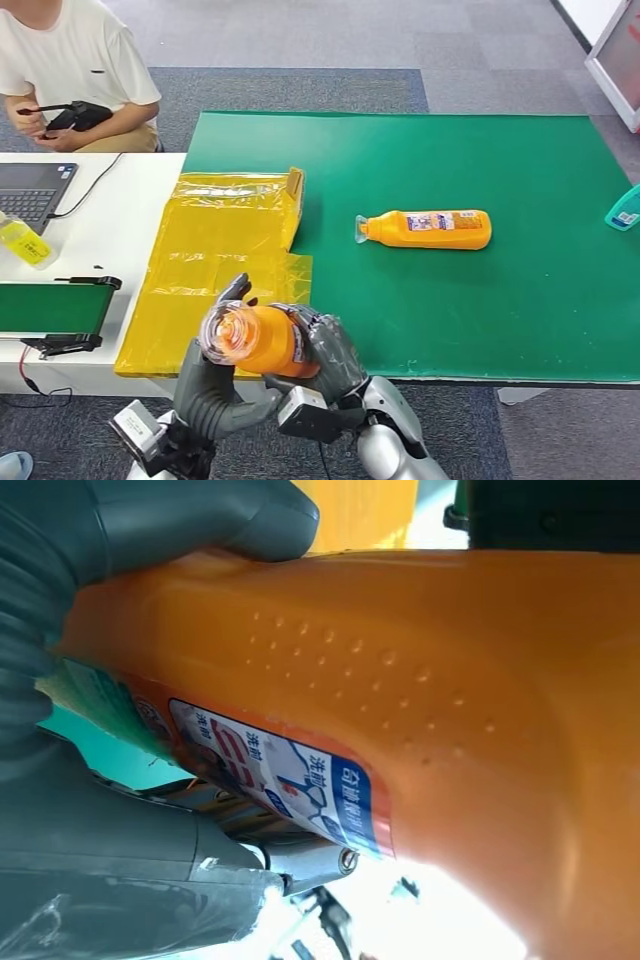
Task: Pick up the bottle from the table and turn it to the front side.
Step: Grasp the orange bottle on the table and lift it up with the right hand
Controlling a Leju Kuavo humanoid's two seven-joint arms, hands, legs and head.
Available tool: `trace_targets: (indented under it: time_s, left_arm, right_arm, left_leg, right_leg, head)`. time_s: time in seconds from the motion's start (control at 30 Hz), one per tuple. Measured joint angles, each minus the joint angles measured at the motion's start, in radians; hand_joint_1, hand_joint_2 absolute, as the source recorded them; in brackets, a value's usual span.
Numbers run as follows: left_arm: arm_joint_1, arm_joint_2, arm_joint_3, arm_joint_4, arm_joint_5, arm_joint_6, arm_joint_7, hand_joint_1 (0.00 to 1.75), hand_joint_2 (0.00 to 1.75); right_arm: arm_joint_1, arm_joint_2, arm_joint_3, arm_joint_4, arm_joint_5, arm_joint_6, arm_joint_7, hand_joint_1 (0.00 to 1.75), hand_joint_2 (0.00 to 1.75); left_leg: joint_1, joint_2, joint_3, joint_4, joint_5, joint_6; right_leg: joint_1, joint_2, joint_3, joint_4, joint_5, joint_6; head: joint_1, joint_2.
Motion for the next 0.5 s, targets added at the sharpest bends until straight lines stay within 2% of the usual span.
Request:
trace_targets:
  time_s: [0.2,0.5]
  left_arm:
    - [0.002,0.004,0.002,0.038,0.057,0.005,0.032,0.00,1.75]
    - [-0.007,0.009,-0.009,0.076,0.005,0.024,0.032,0.00,1.75]
  right_arm:
    - [0.005,0.001,0.015,-0.044,0.114,-0.100,-0.010,1.75,1.75]
    - [0.005,0.001,0.044,-0.052,0.170,-0.139,0.004,1.75,1.75]
  left_leg:
    - [0.000,0.000,0.000,0.000,0.000,0.000]
    - [0.000,0.000,0.000,0.000,0.000,0.000]
  right_leg:
    - [0.000,0.000,0.000,0.000,0.000,0.000]
    - [0.000,0.000,0.000,0.000,0.000,0.000]
  head:
    - [0.000,0.000]
    - [0.000,0.000]
